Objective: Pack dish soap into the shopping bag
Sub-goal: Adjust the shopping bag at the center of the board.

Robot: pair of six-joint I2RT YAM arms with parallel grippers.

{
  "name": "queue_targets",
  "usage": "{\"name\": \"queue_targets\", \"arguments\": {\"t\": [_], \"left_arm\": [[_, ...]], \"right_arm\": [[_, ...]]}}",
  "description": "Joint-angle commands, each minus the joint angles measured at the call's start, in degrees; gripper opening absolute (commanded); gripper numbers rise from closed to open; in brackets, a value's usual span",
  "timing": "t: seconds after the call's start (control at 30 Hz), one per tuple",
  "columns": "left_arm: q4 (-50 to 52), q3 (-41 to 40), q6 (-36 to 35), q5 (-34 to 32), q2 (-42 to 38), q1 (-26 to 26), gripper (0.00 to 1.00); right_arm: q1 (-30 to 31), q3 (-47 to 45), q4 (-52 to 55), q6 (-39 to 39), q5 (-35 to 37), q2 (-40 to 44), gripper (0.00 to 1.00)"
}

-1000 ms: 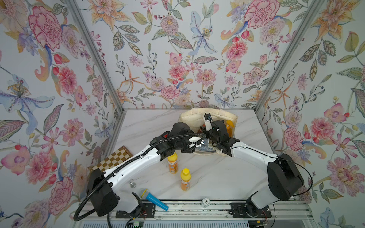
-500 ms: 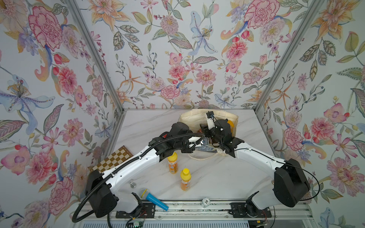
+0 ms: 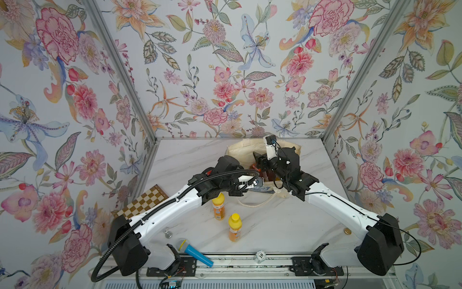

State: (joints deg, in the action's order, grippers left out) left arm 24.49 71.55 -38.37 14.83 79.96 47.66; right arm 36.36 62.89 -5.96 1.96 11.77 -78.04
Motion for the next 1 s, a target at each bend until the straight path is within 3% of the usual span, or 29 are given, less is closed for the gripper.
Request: {"name": "queue_targets", "arguments": {"t": [0.0, 0.17, 0.33, 0.5, 0.77, 0.97], "left_arm": [[1.4, 1.6, -0.1, 2.1, -0.5, 0.6, 0.36], [-0.8, 1.9, 1.5, 2.6, -2.2, 0.5, 0.45], [-6.6, 1.9, 6.1, 0.1, -6.7, 0.5, 0.69], [-11.8, 1.8, 14.3, -4.1, -12.1, 0.5, 0.88], [-10.0, 0.0, 30.6, -13.9, -19.9, 0.5, 0.92], [-1.8, -1.5, 40.8, -26.8, -24.0, 0.5, 0.92]], "right_arm": [[0.4, 2.2, 5.0, 2.3, 3.0, 2.6, 0.79], [0.4, 3.5, 9.9, 5.1, 5.2, 5.8, 0.90], [0.3, 5.8, 16.7, 7.5, 8.5, 9.3, 1.00], [0.2, 7.8, 24.4, 10.3, 10.0, 12.3, 0.99], [0.2, 8.9, 34.8, 15.6, 11.3, 16.6, 0.99], [0.0, 7.2, 38.8, 18.8, 12.0, 19.9, 0.99]]}}
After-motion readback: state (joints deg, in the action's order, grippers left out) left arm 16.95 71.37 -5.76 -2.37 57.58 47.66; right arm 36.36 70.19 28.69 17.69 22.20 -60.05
